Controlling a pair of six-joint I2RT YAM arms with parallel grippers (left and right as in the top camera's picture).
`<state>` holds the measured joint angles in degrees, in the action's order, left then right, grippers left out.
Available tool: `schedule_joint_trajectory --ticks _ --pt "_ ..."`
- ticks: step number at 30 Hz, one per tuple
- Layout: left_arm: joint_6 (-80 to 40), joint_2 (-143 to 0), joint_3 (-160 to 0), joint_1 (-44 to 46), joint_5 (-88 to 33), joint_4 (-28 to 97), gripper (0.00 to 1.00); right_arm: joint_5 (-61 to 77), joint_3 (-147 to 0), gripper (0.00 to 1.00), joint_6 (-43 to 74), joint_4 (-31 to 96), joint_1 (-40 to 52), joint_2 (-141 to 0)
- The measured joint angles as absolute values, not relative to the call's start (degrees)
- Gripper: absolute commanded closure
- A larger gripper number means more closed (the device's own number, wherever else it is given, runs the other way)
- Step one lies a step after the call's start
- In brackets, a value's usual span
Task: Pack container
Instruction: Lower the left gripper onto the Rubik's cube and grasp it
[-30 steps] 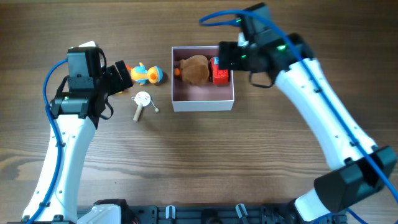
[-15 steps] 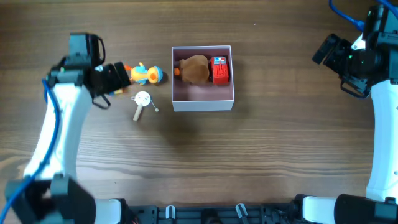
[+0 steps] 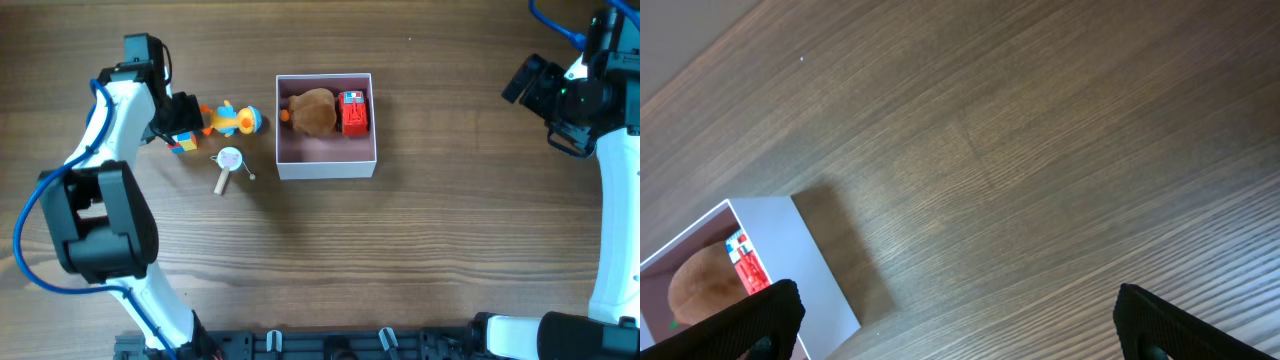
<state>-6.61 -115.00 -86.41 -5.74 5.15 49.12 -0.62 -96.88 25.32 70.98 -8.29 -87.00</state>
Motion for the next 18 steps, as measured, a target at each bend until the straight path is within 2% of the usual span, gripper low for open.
schedule_joint_trajectory --ticks 6,10,15,18 --pt "-2.11 -117.45 -86.41 -5.74 5.13 47.09 0.22 -0.62 -96.88 0.00 25.32 70.91 -8.29 -87.00" --pt "0.54 -117.69 -86.41 -5.74 5.13 45.45 0.28 -0.62 -96.88 0.00 25.32 70.91 -8.29 -87.00" --pt "1.58 -119.37 -86.43 -5.74 5.13 46.00 0.29 -0.62 -96.88 0.00 25.32 70.91 -8.29 -86.98" --pt "4.01 -119.48 -86.43 -5.74 5.13 46.02 0.34 -0.62 -96.88 0.00 25.32 70.91 -8.29 -86.98"
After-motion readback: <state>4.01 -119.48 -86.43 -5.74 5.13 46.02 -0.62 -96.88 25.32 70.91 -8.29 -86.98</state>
